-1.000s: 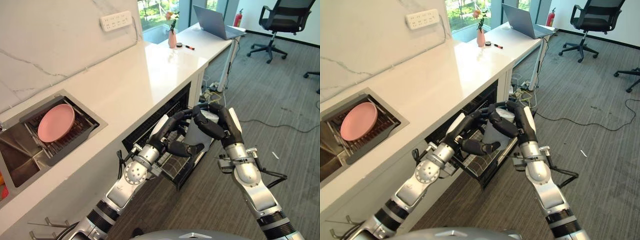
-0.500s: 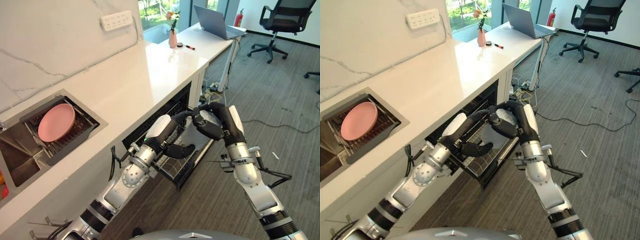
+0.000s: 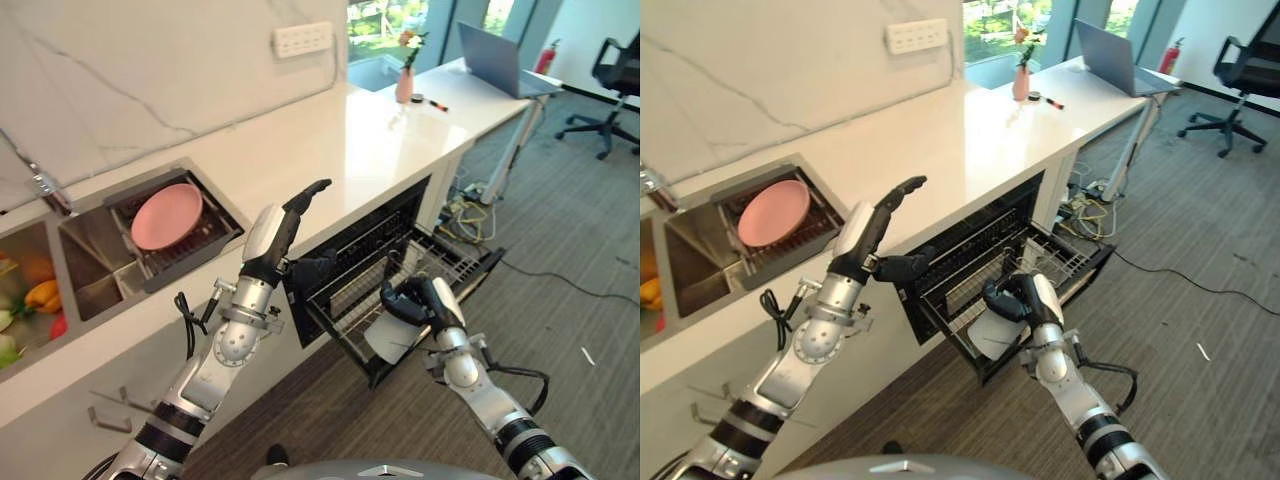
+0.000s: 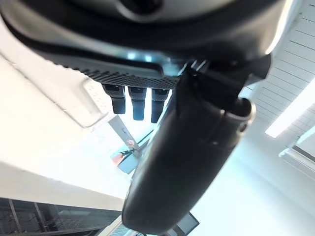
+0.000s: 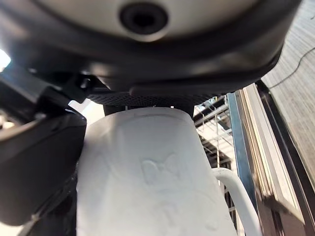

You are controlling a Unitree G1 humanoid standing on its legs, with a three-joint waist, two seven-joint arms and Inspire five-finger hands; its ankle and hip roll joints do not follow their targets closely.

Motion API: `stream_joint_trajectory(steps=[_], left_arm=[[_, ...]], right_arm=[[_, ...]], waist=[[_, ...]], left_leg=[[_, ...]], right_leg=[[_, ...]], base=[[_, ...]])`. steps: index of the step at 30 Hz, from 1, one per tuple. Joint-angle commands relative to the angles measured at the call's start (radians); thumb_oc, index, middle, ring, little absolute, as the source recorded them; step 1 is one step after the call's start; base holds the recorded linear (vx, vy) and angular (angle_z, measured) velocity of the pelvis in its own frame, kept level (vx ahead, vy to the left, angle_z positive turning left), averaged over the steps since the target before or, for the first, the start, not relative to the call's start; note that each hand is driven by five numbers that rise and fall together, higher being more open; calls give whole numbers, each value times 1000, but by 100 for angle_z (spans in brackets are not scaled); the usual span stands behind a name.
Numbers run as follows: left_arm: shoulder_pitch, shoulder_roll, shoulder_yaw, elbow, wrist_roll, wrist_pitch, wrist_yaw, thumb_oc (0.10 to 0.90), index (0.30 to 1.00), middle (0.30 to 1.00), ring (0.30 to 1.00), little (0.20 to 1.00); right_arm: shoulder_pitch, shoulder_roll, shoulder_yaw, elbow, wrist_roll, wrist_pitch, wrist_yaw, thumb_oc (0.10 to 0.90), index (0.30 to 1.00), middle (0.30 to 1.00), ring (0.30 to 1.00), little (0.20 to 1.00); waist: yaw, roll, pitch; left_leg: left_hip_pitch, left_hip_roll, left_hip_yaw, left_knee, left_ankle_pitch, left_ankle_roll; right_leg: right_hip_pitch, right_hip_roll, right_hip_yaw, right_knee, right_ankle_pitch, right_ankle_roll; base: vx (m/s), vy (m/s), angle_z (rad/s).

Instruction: Place the dishes in the dishwasher.

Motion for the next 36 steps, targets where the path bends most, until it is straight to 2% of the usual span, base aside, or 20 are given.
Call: stream_joint_trajectory(steps=[1,6,8,11,15,16,21,23,26,27,28,29,33,36], left_arm=[[-116,39,27,-88,-64,-101,41,800,900,900,900,900],[-92,91,26,-160,-125,-124,37,800,900,900,900,900],[-83,124,32,-194,-154,-139,33,800,900,900,900,900],[-78,153,45,-218,-180,-151,33,800,900,900,900,900],[-68,175,61,-234,-188,-155,37,800,900,900,900,900],[-64,181,66,-235,-189,-156,38,800,900,900,900,900],[-32,201,86,-238,-205,-162,25,800,900,900,900,900],[27,216,80,-223,-265,-166,-25,800,900,900,900,900],[146,234,42,-151,-419,-143,-158,800,900,900,900,900],[198,226,27,-99,-494,-116,-209,800,900,900,900,900],[198,226,27,-99,-494,-116,-209,800,900,900,900,900],[230,225,14,-72,-530,-98,-245,800,900,900,900,900],[317,232,-27,58,-631,-30,-370,800,900,900,900,900],[330,233,-34,97,-658,-8,-397,800,900,900,900,900]], right_arm=[[-242,-13,-72,-21,-36,-62,-108,400,300,300,300,300],[-341,-54,-70,97,-43,-53,-166,400,300,300,300,300],[-388,-91,-61,147,-47,-51,-185,400,300,300,300,300],[-436,-154,-37,198,-82,-38,-191,400,300,300,300,300],[-459,-194,-25,273,-90,-28,-192,400,300,300,300,300],[-463,-206,-19,300,-99,-23,-191,400,300,300,300,300],[-474,-229,6,370,-114,-10,-182,400,300,300,300,300],[-493,-248,52,414,-155,3,-156,400,300,300,300,300],[-509,-250,84,467,-176,10,-122,400,300,300,300,300],[-519,-251,102,473,-189,13,-111,753,829,829,829,829],[-519,-251,102,473,-189,13,-111,753,829,829,829,829],[-524,-247,109,483,-197,12,-101,800,900,900,900,900],[-560,-236,143,479,-216,3,-68,800,900,900,900,900],[-559,-237,143,442,-215,-3,-63,800,900,900,900,900]], waist=[[30,-1,45],[101,6,100],[138,12,134],[167,20,168],[183,26,187],[186,27,189],[198,30,210],[207,33,224],[210,47,238],[209,51,242],[209,51,242],[210,56,247],[201,71,253],[192,74,250]], left_leg=[[86,1,-8,4,-123,2],[16,-7,-73,4,-101,0],[-31,-15,-106,4,-83,-4],[-86,-16,-139,4,-60,-11],[-125,-14,-160,4,-48,-16],[-129,-10,-176,4,-65,-26],[-158,-8,-179,4,-55,-29],[-178,-7,-176,4,-48,-31],[-194,-4,-168,4,-40,-30],[-195,-2,-165,4,-37,-29],[-195,-2,-165,4,-37,-29],[-197,-2,-163,4,-36,-29],[-200,0,-156,4,-36,-29],[-198,2,-154,4,-37,-29]], right_leg=[[-48,-17,-21,10,-6,32],[-69,-18,-76,10,-5,31],[-88,-22,-108,10,0,30],[-121,-25,-135,10,8,30],[-144,-25,-153,12,8,28],[-144,-21,-141,13,-12,34],[-171,-24,-145,13,-9,36],[-195,-25,-141,13,-4,38],[-212,-27,-133,13,0,39],[-215,-27,-129,13,1,39],[-215,-27,-129,13,1,39],[-218,-28,-127,13,1,39],[-229,-28,-110,11,3,39],[-229,-28,-106,11,3,39]], base=[[-94,0,30],[-103,-9,39],[-118,-12,51],[-96,5,42],[-19,-2,27],[49,-25,24],[-19,1,8],[-57,14,-3],[-34,23,-4],[-18,13,-4],[-26,8,-4],[-26,6,-6],[-31,6,-10],[-9,-3,-5]])
